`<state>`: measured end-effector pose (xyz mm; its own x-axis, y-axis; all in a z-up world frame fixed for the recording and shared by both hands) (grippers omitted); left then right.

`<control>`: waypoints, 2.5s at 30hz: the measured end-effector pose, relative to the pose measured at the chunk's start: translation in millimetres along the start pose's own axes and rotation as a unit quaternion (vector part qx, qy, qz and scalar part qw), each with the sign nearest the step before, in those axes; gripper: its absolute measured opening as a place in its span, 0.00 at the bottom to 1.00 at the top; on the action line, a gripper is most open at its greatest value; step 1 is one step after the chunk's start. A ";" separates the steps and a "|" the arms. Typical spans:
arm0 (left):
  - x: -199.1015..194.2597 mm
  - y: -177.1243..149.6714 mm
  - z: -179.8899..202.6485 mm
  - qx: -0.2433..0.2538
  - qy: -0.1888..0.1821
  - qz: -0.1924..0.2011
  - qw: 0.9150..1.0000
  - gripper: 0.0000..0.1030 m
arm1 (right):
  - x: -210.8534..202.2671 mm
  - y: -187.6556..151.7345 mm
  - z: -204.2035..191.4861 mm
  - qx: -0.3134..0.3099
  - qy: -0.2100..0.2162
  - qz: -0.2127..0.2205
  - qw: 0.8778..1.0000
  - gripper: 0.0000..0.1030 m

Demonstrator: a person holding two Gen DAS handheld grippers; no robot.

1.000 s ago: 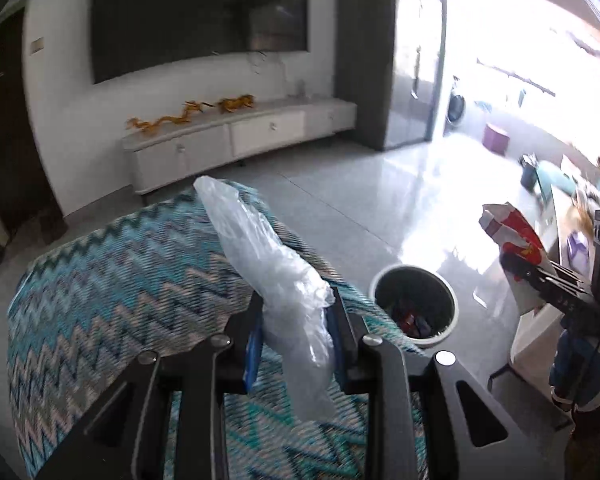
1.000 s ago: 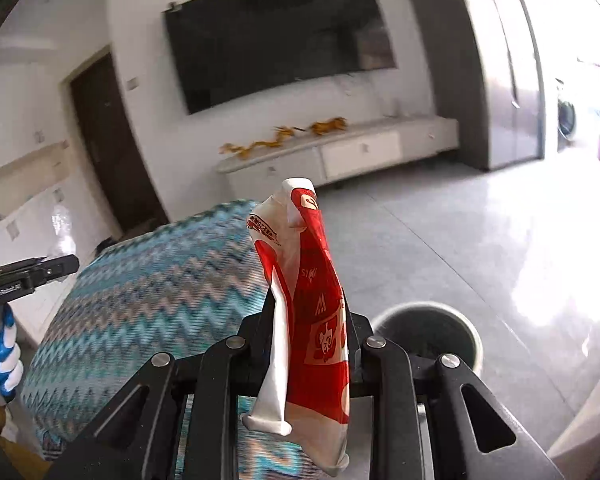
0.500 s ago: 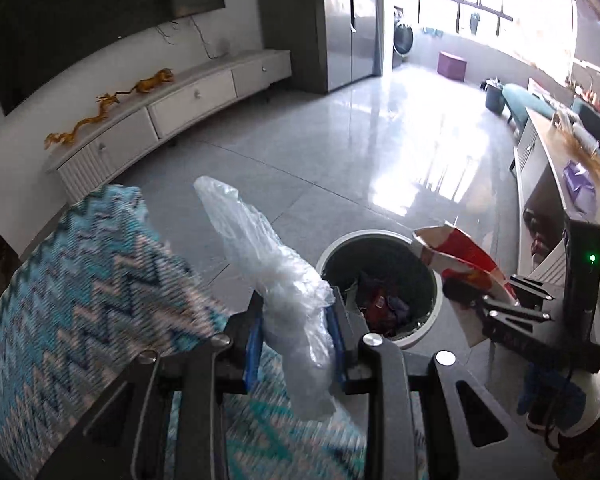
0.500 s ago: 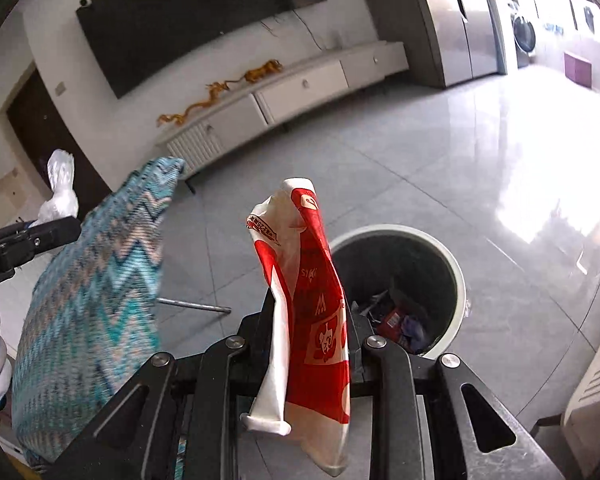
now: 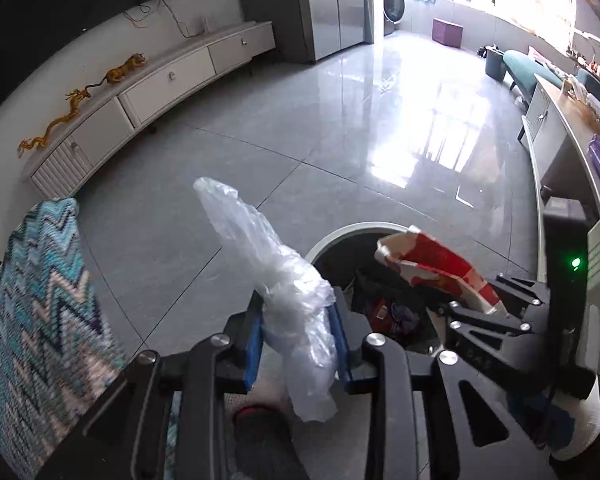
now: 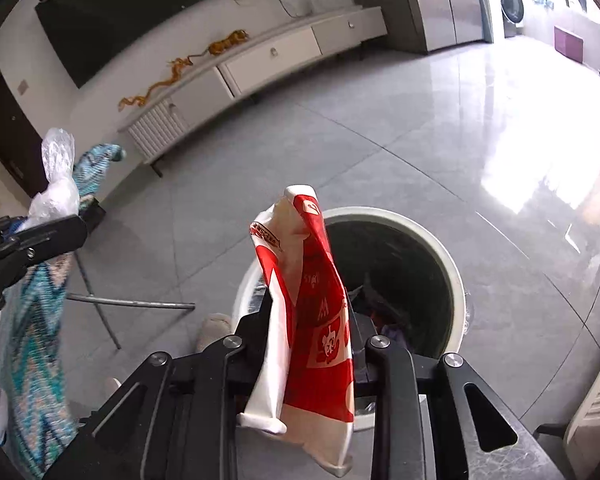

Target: Collect trash

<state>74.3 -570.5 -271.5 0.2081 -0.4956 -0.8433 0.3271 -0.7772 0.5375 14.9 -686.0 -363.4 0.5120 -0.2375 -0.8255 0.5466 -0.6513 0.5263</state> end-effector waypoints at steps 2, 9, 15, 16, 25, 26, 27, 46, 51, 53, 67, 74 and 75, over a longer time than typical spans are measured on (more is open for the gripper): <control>9.4 5.2 3.9 0.001 -0.003 -0.003 1.000 0.29 | 9.4 -1.1 3.6 0.001 -0.007 -0.007 1.000 0.28; 24.3 14.4 19.0 0.002 -0.034 -0.009 0.999 0.36 | 20.3 -2.5 18.6 0.023 -0.031 -0.007 0.999 0.51; 17.5 18.2 26.5 0.008 -0.041 0.002 0.999 0.54 | 11.1 -6.2 23.1 0.028 -0.044 -0.005 0.999 0.54; 15.0 18.4 26.6 0.007 -0.041 0.004 0.999 0.54 | 8.0 -6.6 23.5 0.030 -0.046 -0.004 0.998 0.54; -24.8 9.5 10.0 -0.008 -0.016 0.025 1.000 0.54 | -29.2 -14.6 20.4 0.036 -0.059 0.013 0.998 0.57; -31.4 6.8 6.8 -0.009 -0.010 0.029 1.000 0.54 | -33.3 -14.9 18.2 0.034 -0.060 0.016 0.997 0.57; -38.3 4.2 2.7 -0.011 -0.004 0.032 0.999 0.54 | -39.3 -15.0 14.8 0.033 -0.060 0.020 0.997 0.57; -217.2 -80.8 -109.4 -0.093 0.119 0.152 0.977 0.56 | -168.2 8.0 -171.6 -0.112 0.048 0.134 0.983 0.61; -279.8 -116.2 -150.2 -0.139 0.169 0.198 0.955 0.69 | -207.4 5.2 -233.3 -0.155 0.077 0.169 0.970 0.74; -298.2 -130.2 -163.8 -0.155 0.184 0.208 0.948 0.71 | -219.5 4.3 -253.3 -0.170 0.081 0.180 0.966 0.77; -413.1 -213.1 -228.4 -0.255 0.313 0.284 0.870 0.92 | -302.9 -10.9 -359.5 -0.240 0.110 0.266 0.927 0.99; -442.9 -240.6 -235.9 -0.283 0.365 0.300 0.835 0.98 | -320.5 -30.7 -377.1 -0.246 0.131 0.271 0.921 0.99; -445.9 -244.2 -236.4 -0.285 0.367 0.303 0.832 0.98 | -322.6 -33.3 -378.6 -0.247 0.133 0.271 0.921 0.99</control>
<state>119.5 -68.1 -26.8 0.9327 -0.1953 -0.3031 0.2978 -0.0566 0.9529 82.4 -314.9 -37.5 0.9065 -0.2045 -0.3693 0.3636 -0.0663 0.9292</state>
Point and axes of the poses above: each gripper's, at about its wrist camera, not at the fingertips, and x roughly the way its jaws point, z to its right, y to its top, the point moved 5 cm from there along x, roughly the way its jaws point, and after that the axes turned 8 degrees about -y, right-handed, at the moved point
